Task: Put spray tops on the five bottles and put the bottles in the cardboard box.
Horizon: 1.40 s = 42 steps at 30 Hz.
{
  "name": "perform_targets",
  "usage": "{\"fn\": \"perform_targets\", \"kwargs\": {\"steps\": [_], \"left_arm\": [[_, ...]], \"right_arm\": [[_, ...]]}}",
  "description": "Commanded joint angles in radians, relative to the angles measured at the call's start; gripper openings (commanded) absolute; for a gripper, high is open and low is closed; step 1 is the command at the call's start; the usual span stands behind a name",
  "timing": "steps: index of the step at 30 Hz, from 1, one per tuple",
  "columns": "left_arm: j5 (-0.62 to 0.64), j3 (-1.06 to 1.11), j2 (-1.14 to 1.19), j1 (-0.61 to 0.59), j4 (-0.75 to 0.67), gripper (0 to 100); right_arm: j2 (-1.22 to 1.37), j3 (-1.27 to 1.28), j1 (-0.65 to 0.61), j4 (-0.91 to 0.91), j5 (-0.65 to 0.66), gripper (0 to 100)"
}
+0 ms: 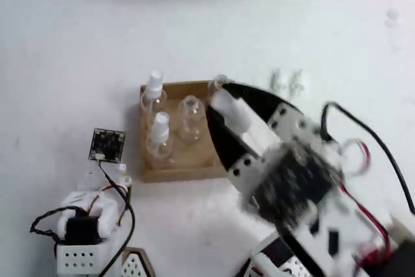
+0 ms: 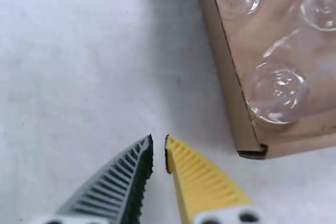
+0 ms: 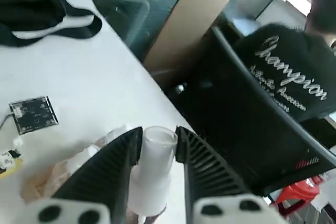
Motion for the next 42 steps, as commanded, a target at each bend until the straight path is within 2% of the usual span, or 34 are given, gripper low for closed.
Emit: {"fn": "perform_targets", "kwargs": {"steps": [1, 9, 15, 19, 23, 28, 30, 36, 42], "left_arm": [[-0.006, 0.002, -0.008, 0.012, 0.005, 5], [-0.006, 0.002, -0.008, 0.012, 0.005, 5], [-0.006, 0.002, -0.008, 0.012, 0.005, 5], [-0.006, 0.002, -0.008, 0.012, 0.005, 5], [-0.006, 0.002, -0.008, 0.012, 0.005, 5], [-0.006, 0.002, -0.008, 0.012, 0.005, 5], [-0.006, 0.002, -0.008, 0.012, 0.005, 5], [-0.006, 0.002, -0.008, 0.012, 0.005, 5], [-0.006, 0.002, -0.008, 0.012, 0.005, 5]], "right_arm": [[-0.119, 0.235, -0.01, -0.171, -0.011, 1.5], [-0.421, 0.868, 0.027, -0.928, -0.011, 1.5], [-0.407, 1.134, 0.027, -1.386, -0.011, 1.5], [-0.329, 1.234, 0.027, -1.61, -0.011, 1.5], [-0.203, 1.246, 0.041, -1.687, -0.035, 1.5], [-0.157, 1.244, 0.124, -1.71, -0.345, 1.5], [-0.193, 1.254, 0.153, -1.702, -0.411, 1.5], [-0.262, 1.336, 0.174, -1.646, -0.362, 1.5], [-0.266, 1.366, 0.171, -1.647, -0.371, 1.5]]}}
